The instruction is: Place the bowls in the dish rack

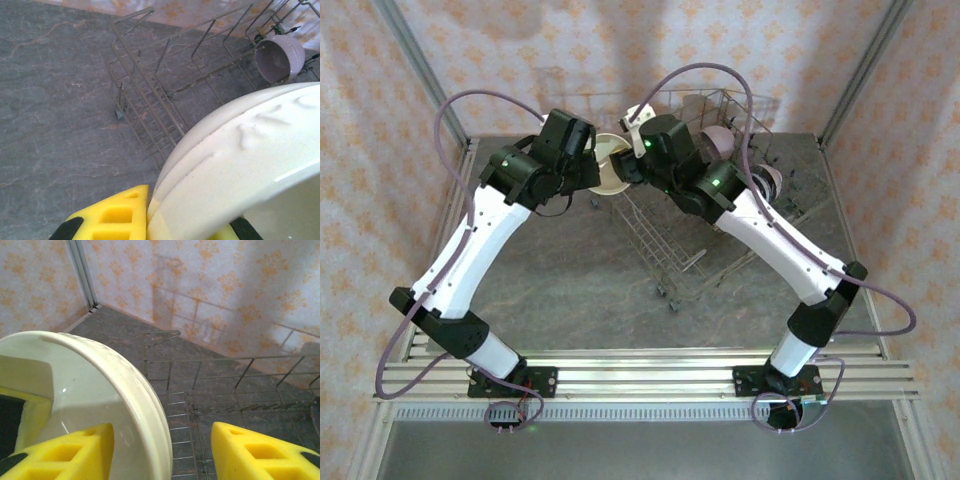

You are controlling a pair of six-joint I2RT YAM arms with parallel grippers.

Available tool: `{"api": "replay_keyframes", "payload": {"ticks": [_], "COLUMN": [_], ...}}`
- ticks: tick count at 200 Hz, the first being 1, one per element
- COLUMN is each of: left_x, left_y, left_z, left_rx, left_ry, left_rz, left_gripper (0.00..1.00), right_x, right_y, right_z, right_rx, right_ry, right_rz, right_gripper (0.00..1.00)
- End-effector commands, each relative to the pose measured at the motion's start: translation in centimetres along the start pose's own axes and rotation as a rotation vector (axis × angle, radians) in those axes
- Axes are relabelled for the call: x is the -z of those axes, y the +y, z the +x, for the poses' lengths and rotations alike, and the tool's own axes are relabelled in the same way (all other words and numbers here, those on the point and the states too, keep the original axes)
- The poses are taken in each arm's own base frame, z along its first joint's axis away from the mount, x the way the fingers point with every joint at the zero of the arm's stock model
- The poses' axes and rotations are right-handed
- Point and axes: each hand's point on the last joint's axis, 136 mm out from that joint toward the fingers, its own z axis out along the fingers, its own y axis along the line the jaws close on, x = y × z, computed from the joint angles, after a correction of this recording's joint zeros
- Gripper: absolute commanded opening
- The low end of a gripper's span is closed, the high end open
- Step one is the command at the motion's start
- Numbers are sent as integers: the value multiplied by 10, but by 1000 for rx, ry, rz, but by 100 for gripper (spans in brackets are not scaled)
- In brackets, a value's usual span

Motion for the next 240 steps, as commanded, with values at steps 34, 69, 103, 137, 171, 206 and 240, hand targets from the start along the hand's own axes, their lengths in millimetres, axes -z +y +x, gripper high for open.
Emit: {"api": "replay_keyframes", "payload": {"ticks": [34, 69, 103, 137, 171, 206, 240], "left_x": [16, 16, 16, 16, 16, 16, 21], "left_y": [-4, -3, -5, -7, -10, -13, -15], "left_z": [-20, -20, -20, -19, -19, -18, -21], "left_rx": [-3, -11, -17, -56, -56, -57, -45], "left_ry": [-92, -90, -93, -91, -95, -89, -108], "left_rz": [-26, -45, -46, -59, -51, -39, -22], "left_gripper": [0, 0, 0, 0, 0, 5, 33], "right_x": [6, 7, 6, 3, 2, 2, 5], "right_y": [-6, -9, -8, -8, -5, -9, -24], "right_z": [-15, -16, -14, -12, -11, -11, -16], "right_rx": [-23, -25, -17, -12, -8, -17, -38], "right_ry": [-38, -43, -36, -25, -20, -24, -50], "right_rz": [59, 75, 77, 92, 89, 116, 197], "right_gripper": [35, 28, 24, 11, 5, 0, 0]}}
